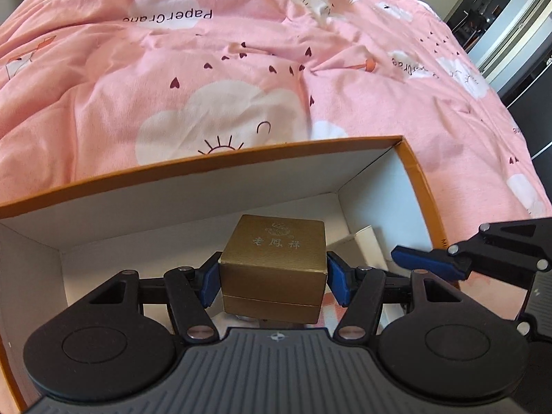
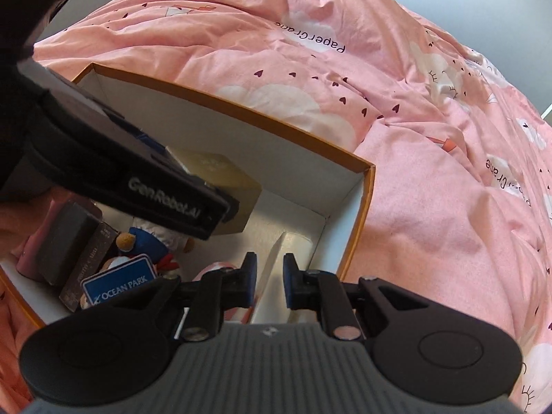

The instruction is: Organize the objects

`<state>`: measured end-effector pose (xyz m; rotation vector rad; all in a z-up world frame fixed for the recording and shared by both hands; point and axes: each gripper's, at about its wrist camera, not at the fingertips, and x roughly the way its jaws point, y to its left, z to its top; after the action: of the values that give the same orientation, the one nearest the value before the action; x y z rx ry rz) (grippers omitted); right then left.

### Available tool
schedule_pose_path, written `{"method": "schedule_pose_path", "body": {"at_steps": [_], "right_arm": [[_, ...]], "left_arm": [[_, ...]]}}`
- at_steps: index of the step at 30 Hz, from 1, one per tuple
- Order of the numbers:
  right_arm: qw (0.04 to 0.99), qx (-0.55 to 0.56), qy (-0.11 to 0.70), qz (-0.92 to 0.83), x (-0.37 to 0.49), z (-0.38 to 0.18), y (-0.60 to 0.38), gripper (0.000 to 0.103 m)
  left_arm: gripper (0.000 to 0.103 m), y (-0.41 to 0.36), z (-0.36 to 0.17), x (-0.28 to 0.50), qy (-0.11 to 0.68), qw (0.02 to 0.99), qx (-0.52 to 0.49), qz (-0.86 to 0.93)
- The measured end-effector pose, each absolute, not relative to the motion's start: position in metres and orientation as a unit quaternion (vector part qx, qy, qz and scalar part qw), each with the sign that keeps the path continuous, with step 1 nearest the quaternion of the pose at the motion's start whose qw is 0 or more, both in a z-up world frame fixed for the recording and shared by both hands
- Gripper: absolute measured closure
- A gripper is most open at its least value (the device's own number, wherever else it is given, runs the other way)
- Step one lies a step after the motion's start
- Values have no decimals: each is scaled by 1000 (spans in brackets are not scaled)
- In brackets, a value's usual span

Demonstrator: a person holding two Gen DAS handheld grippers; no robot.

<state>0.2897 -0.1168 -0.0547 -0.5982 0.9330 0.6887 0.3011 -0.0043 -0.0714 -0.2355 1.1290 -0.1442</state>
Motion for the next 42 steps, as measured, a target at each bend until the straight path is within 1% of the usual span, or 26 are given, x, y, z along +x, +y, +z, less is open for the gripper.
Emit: {"method": "schedule_pose_path", "body": {"at_steps": [9, 14, 17, 21, 23, 25, 28, 29, 31, 39, 42], "right_arm": [[800, -271, 431, 316, 299, -59, -117, 88], [798, -272, 431, 323, 300, -62, -117, 88], [795, -272, 429, 331, 300, -63, -116, 87], [794, -271, 423, 343, 297, -63, -114, 79], [793, -271, 417, 351, 294, -62, -112, 77], [794, -271, 408, 359, 291, -61, -110, 67], [795, -279, 391, 371, 284, -61, -105, 61], [791, -285, 390, 375, 283, -62, -103, 60], [786, -298, 386, 380, 281, -65, -98, 52], [753, -350, 382, 406, 286, -78, -82, 50], [737, -384, 370, 416, 288, -83, -77, 50]], "left_arm": [[32, -9, -85, 313, 551, 825, -110, -60], [33, -8, -91, 319, 558, 817, -130, -68], [29, -4, -91, 322, 557, 812, -154, -78], [28, 0, -90, 322, 558, 809, -168, -79], [27, 3, -91, 323, 556, 805, -187, -87], [27, 8, -91, 324, 556, 796, -218, -95], [28, 15, -92, 327, 553, 783, -262, -106], [29, 17, -91, 327, 551, 785, -264, -104], [29, 18, -85, 326, 545, 793, -254, -100], [30, 24, -64, 306, 535, 822, -181, -78], [30, 32, -59, 296, 530, 826, -179, -71]]}}
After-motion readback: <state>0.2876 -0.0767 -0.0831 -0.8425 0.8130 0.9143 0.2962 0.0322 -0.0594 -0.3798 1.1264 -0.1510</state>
